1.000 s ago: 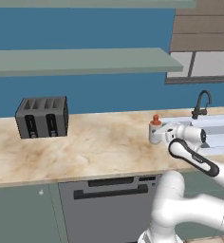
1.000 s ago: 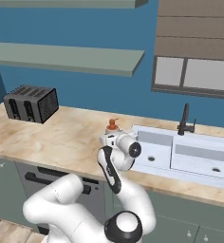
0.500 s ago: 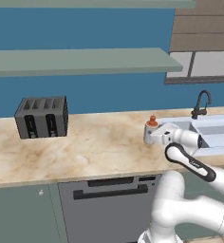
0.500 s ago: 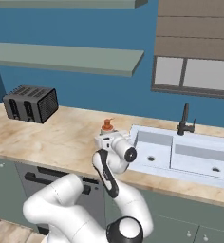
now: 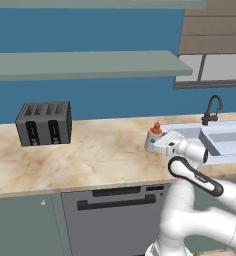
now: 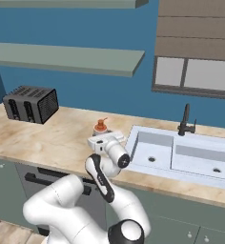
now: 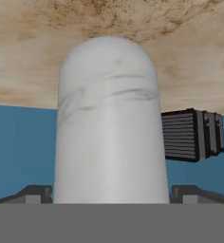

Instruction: Restock the sink supplies by placing the sponge and soap dispenser on the counter and next to the sink. Make sure the soap dispenser is upright.

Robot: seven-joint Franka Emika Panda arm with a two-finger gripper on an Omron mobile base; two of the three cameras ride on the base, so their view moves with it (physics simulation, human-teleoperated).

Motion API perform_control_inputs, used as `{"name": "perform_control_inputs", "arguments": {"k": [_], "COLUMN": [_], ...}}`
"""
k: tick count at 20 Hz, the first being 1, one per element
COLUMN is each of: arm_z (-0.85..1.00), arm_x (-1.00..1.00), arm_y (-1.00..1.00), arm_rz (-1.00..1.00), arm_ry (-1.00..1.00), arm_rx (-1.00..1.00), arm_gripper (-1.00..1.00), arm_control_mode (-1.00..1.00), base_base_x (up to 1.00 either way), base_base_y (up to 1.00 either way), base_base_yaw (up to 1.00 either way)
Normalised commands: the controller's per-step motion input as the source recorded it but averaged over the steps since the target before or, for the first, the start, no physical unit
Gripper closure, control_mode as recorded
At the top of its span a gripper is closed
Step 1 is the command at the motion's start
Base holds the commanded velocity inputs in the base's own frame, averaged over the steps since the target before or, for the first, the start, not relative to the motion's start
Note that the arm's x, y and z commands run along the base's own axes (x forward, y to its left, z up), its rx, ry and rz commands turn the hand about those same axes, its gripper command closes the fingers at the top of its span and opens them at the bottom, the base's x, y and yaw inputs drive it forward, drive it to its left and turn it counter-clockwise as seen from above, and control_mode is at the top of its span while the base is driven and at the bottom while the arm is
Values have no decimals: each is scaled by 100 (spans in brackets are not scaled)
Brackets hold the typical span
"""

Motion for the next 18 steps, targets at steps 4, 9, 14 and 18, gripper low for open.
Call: {"name": "perform_control_inputs", "arguments": {"k": [4,9,14,18], "arm_z": [0,-1,3,44], "arm_x": [0,-2,-19,-56], "arm_y": [-36,-50,-43,-9], "arm_rz": [5,2,0,0], "arm_ry": [-1,0,-1,-5], "arm_rx": [0,-3,-3,0], "arm_gripper": [-100,-100,-100,-100], "arm_control_mode": [-100,-100,-100,-100], "base_base_x": [0,0,0,0], "base_base_y": [0,0,0,0], "base_base_yaw": [0,0,0,0]}}
